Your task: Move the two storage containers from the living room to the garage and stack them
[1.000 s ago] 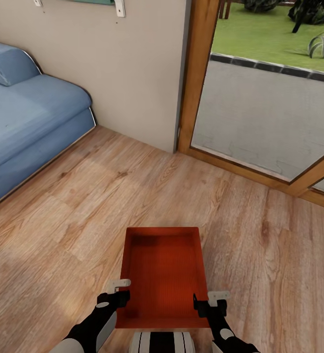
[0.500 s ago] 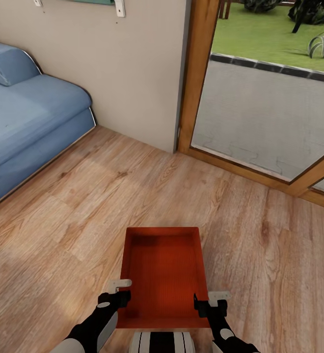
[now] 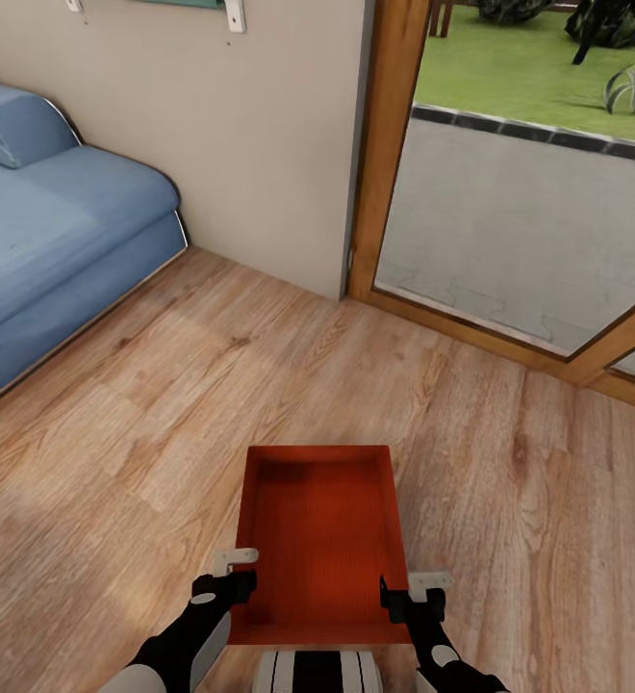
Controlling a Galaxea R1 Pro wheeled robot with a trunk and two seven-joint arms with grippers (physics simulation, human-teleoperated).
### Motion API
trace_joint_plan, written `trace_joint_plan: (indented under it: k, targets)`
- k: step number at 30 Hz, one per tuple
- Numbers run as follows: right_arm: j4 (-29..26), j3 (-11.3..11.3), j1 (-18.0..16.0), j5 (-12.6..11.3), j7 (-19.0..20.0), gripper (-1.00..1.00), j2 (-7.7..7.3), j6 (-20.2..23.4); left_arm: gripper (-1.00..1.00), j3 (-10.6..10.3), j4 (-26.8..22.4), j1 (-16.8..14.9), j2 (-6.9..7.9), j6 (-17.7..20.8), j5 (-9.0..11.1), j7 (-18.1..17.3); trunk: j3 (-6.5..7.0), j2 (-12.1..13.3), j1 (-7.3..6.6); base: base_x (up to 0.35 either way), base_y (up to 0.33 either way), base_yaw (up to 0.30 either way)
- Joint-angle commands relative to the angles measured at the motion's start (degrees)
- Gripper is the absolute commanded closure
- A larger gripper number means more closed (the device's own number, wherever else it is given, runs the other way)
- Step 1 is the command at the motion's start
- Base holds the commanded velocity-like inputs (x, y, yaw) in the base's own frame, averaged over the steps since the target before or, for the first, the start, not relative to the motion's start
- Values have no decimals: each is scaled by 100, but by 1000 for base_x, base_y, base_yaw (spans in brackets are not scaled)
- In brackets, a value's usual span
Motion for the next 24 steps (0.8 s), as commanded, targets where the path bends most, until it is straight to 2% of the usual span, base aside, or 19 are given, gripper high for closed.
trace_joint_plan:
  k: [1,17,18,21,22,24]
  targets:
    - [4,50,-3,-40,-31,-100,0,-16,-100,-49,-12,-1,5,29,53,46,-21,-43,22,0,0,0]
    - [4,58,-3,-35,-43,-100,0,-17,-100,-73,1,-1,-3,45,37,40,-39,-83,44,0,0,0]
    - [4,58,-3,-35,-43,100,0,-17,-100,-72,4,-1,-3,47,37,39,-39,-83,44,0,0,0]
    - [4,58,-3,-35,-43,100,1,-16,-100,-65,49,-1,-3,80,36,41,-39,-83,44,0,0,0]
    - [4,56,-3,-35,-43,100,1,-16,100,-63,53,-1,-3,85,36,41,-39,-83,44,0,0,0]
    - [4,52,-3,-36,-43,100,0,-16,100,-60,16,-1,-2,71,40,39,-39,-83,44,0,0,0]
